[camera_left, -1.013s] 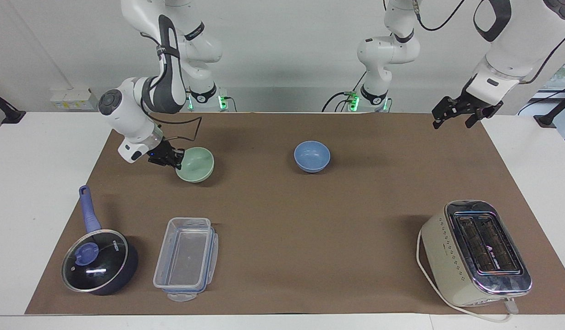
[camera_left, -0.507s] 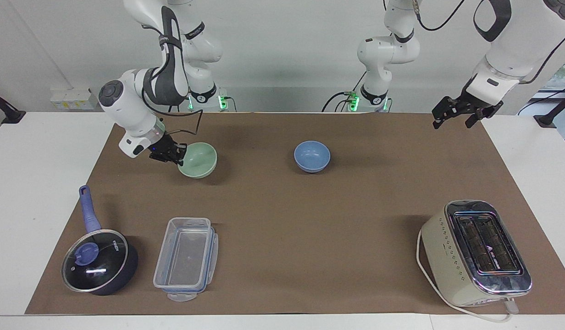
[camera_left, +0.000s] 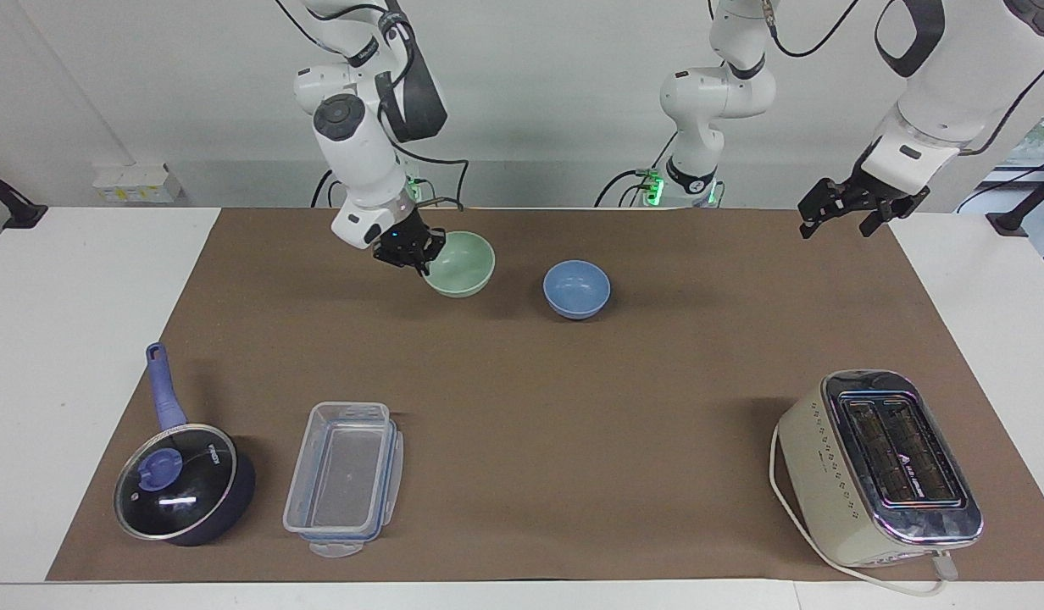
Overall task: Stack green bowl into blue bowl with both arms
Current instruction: 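Carry the green bowl over the blue bowl with the right gripper, then lower the green bowl into the blue bowl and open the right gripper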
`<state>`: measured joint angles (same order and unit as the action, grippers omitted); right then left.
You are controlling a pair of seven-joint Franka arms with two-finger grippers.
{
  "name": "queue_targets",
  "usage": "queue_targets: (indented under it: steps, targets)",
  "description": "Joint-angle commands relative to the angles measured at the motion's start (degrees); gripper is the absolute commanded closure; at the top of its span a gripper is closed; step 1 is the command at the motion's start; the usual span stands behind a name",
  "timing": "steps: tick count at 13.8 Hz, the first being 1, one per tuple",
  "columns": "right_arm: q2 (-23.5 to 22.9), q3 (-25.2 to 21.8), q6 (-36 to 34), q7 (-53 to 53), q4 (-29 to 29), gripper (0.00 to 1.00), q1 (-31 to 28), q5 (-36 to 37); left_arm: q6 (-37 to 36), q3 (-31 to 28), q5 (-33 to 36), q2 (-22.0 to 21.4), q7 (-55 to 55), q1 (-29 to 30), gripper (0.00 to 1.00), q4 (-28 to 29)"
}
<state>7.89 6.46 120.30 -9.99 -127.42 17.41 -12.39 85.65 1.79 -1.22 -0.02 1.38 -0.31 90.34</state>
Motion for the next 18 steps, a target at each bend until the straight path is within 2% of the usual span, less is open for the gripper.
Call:
queue_targets:
  steps: [1,6,10,14,18]
  targets:
    - [-0.6,-0.2,2.6,-3.5,0.3,1.0,4.7,-1.2,-1.3,0.1,0.7,0.4,0.0,0.1,0.0,-1.0]
    - [-4.8,-0.2,9.2,-10.5,0.2,1.0,13.2,-0.4,-1.3,0.1,0.7,0.4,0.1,0.1,0.0,-1.0]
    - [-8.8,-0.2,14.6,-11.1,0.9,1.0,15.8,1.0,-1.3,0.1,0.7,0.4,0.1,0.1,0.0,-1.0]
    - [-12.8,-0.2,14.7,-14.8,5.3,1.0,16.7,3.5,-1.3,0.1,0.7,0.4,0.0,0.1,0.0,-1.0]
    - [-14.0,-0.2,15.0,-17.2,5.7,1.0,17.8,7.1,-1.3,0.1,0.7,0.4,0.1,0.1,0.0,-1.0]
